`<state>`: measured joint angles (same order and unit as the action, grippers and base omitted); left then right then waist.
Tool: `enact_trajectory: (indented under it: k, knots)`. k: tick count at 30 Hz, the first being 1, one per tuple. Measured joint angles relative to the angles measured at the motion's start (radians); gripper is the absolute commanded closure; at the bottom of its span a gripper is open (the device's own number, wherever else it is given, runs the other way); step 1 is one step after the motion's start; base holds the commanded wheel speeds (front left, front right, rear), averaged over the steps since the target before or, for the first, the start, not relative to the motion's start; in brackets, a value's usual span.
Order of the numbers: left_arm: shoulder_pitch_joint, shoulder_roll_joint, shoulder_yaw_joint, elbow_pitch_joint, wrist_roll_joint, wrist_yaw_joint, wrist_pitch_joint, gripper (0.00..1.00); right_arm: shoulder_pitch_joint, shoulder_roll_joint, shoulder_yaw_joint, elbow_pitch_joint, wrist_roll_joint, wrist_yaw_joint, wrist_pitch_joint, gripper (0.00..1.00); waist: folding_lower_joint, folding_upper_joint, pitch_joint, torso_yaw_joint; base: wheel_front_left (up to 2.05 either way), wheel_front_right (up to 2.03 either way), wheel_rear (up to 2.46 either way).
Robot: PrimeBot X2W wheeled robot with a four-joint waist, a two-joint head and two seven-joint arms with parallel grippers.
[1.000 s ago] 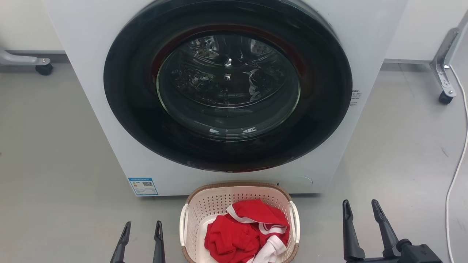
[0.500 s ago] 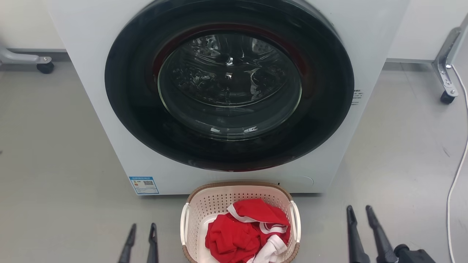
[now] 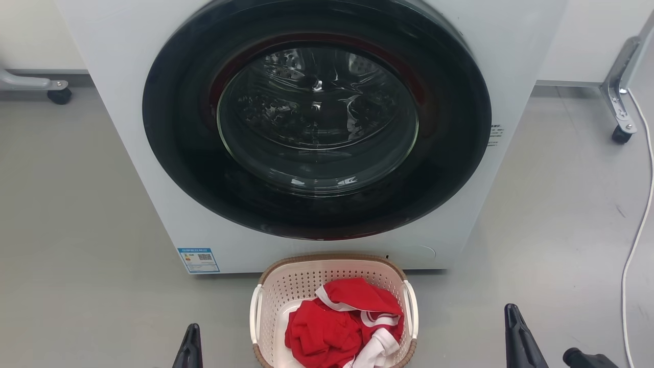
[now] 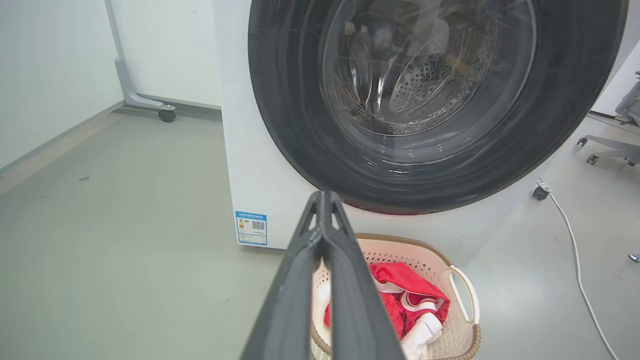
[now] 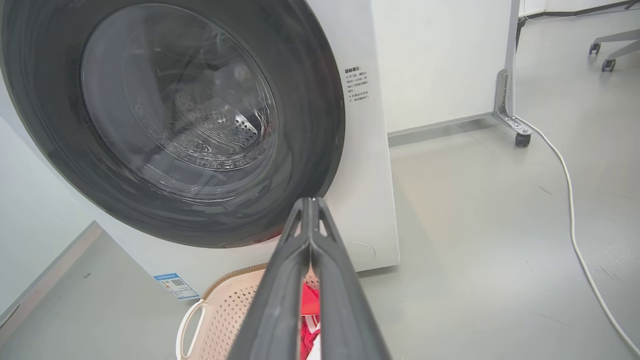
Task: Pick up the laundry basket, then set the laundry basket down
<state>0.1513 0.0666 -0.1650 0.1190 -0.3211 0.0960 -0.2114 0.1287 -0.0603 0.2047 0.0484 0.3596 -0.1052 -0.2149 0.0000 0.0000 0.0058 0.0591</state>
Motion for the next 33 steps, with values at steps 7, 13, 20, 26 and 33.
enact_trajectory:
  k: [7,13,20,26,33]
  knots:
    - [-0.006,-0.002,0.018,0.011,-0.1,-0.012,0.025,1.0,-0.018,0.002,-0.025,0.015,0.099,0.017,0.024,1.0,0.0,0.0,0.0,-0.004,0.0,0.0,0.0]
    - [-0.026,-0.003,0.036,0.023,-0.188,-0.027,0.049,1.0,-0.025,0.003,-0.049,0.031,0.182,0.032,0.049,1.0,0.0,0.0,-0.001,-0.008,0.0,0.0,0.0]
    - [-0.041,-0.004,0.057,0.037,-0.293,-0.044,0.078,1.0,-0.043,0.006,-0.077,0.053,0.285,0.045,0.08,1.0,0.0,0.0,-0.001,-0.013,0.0,0.0,0.0]
    - [-0.051,-0.006,0.075,0.049,-0.377,-0.058,0.1,1.0,-0.063,0.007,-0.1,0.068,0.366,0.063,0.101,1.0,0.0,0.0,-0.001,-0.017,0.0,0.0,0.0]
    - [-0.075,-0.007,0.095,0.063,-0.482,-0.079,0.126,1.0,-0.078,0.008,-0.127,0.09,0.468,0.081,0.131,1.0,0.0,0.0,-0.002,-0.022,0.0,0.0,0.0]
